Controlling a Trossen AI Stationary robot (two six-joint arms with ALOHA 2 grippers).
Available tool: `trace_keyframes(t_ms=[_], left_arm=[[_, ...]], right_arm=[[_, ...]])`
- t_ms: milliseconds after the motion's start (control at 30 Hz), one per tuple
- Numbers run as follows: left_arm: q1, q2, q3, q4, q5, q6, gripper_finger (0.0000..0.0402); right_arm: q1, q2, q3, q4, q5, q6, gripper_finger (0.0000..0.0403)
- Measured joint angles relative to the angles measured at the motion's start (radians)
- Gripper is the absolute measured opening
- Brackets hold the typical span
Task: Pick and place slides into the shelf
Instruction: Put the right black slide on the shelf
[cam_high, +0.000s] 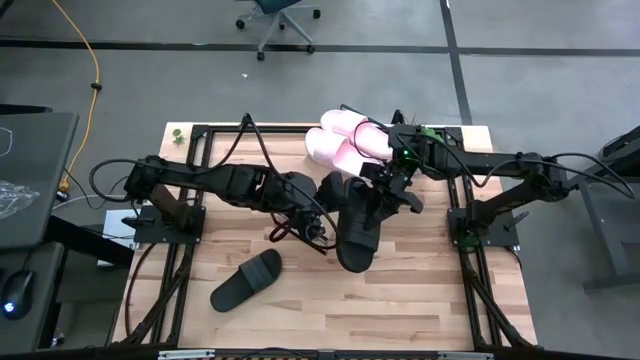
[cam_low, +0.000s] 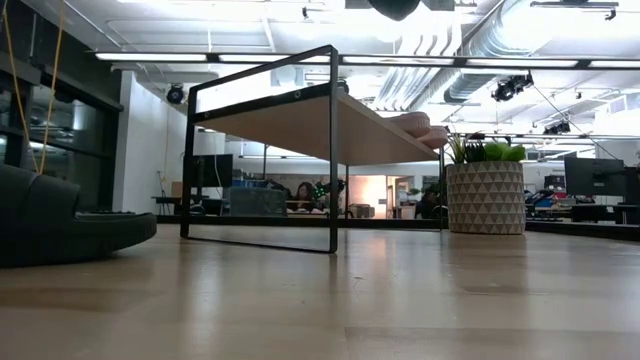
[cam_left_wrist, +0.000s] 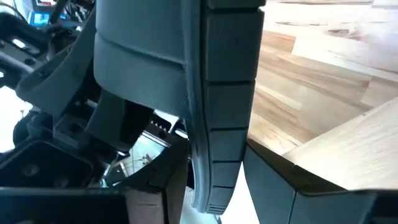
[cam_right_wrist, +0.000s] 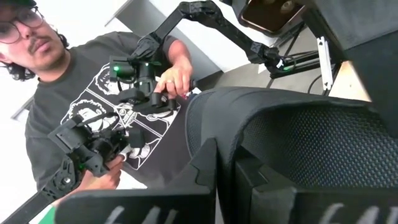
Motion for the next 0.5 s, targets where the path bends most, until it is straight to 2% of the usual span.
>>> trace_keyframes(t_ms=[333,500], left_arm=[[-0.011,0.0,0.0,0.005,0.009,0.018,0.0137],[-0.011,0.0,0.0,0.005,0.01,0.018,0.0106]], right_arm=[[0.0,0.0,0.0,0.0,0.0,0.0,0.0],[0.0,0.0,0.0,0.0,0.0,0.0,0.0]])
